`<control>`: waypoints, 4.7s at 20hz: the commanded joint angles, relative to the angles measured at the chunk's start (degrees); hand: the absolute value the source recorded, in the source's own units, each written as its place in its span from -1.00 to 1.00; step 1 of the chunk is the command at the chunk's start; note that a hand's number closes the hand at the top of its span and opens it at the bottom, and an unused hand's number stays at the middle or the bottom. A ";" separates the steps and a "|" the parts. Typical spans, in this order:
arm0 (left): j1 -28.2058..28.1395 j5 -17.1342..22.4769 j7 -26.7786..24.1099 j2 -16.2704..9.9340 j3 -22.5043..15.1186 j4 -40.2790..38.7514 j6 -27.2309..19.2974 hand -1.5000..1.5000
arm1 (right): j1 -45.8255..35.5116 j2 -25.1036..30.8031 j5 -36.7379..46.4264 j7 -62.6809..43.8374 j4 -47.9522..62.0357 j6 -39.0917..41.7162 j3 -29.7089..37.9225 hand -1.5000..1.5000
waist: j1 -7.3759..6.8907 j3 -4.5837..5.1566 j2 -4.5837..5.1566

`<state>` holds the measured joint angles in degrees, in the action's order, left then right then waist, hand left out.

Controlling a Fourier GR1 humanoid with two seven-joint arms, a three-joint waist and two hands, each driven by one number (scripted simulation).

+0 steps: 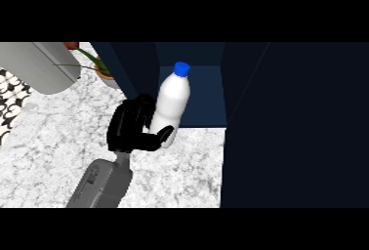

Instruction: Pick up the bottled water, place it into the cabinet and close the cabinet

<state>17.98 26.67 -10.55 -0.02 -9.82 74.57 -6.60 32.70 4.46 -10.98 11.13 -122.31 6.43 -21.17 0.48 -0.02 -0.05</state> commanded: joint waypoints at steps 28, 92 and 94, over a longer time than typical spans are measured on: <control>27.42 -14.82 7.48 -5.32 -6.38 -19.93 -29.65 1.00 | -1.75 1.98 -3.16 1.09 2.48 2.89 -0.19 -1.00 | 3.96 -0.06 0.97; 22.20 -4.42 -19.24 -2.94 0.94 -26.73 -6.62 -1.00 | 3.11 2.26 -0.87 3.63 0.79 -0.99 -1.30 -1.00 | -2.51 -0.01 -0.91; 19.82 -4.61 -16.45 -2.83 -1.46 -20.32 -8.30 -1.00 | 3.60 4.41 -2.31 2.75 -1.08 0.27 0.57 -1.00 | -2.76 -0.03 -1.05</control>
<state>45.62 20.97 -30.12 0.00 -11.19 43.53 -14.76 35.05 7.36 -12.50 13.83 -122.77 5.73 -21.36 -0.66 -0.09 -0.23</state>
